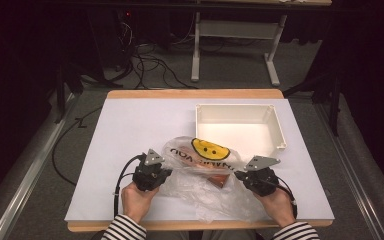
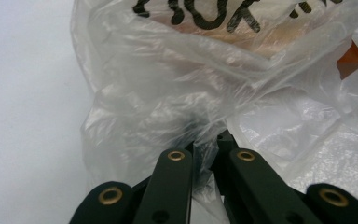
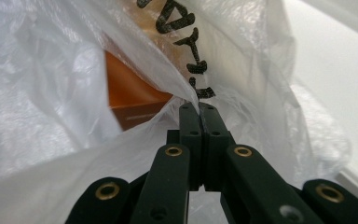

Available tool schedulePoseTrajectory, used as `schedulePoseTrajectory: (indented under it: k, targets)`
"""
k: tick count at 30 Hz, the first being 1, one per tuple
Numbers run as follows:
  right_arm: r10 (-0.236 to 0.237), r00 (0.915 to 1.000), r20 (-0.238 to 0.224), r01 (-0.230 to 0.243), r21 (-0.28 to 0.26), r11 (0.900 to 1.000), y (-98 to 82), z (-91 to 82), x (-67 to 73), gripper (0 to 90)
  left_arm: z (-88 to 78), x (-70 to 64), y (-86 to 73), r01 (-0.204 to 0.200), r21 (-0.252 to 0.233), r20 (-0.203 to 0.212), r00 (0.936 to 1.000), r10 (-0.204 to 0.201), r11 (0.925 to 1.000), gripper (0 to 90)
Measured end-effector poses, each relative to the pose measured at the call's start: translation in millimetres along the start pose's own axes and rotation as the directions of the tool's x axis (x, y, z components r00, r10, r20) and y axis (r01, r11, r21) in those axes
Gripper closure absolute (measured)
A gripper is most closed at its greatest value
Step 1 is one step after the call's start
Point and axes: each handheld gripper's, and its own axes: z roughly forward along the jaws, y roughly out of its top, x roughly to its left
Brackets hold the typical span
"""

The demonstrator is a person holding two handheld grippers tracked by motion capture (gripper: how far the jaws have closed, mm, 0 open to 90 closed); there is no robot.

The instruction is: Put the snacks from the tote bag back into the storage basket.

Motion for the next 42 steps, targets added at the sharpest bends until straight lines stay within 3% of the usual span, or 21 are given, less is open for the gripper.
schedulePoseTrajectory:
  k: [16,24,29,31,38,42]
  targets:
    - [0.078,0.9954,0.057,-0.076,-0.035,0.996,5.9,4.8,-24.9,90.0,8.0,13.7,2.4,0.047,-0.018,-0.05,0.9976,-0.048,0.9987,90.0]
    - [0.088,0.9934,0.073,-0.088,-0.009,0.996,7.5,14.9,-28.3,90.0,17.9,26.5,3.8,0.081,0.0,-0.101,0.9916,-0.081,0.9967,90.0]
    - [0.088,0.9934,0.074,-0.09,0.014,0.996,8.3,22.7,-27.8,90.0,23.5,30.0,4.4,0.087,0.006,-0.109,0.9904,-0.085,0.9962,88.9]
    - [0.086,0.9937,0.072,-0.087,0.021,0.996,7.9,25.1,-27.9,90.0,24.5,28.9,4.7,0.088,-0.003,-0.094,0.9916,-0.088,0.9961,83.0]
    - [0.083,0.9939,0.072,-0.086,0.032,0.996,8.2,27.4,-25.7,90.0,25.0,18.8,5.0,0.078,-0.018,-0.053,0.9955,-0.079,0.9968,49.6]
    - [0.083,0.9942,0.069,-0.085,0.028,0.996,7.8,28.5,-25.6,90.0,19.7,11.0,4.9,0.068,-0.043,-0.008,0.9977,-0.068,0.9968,39.1]
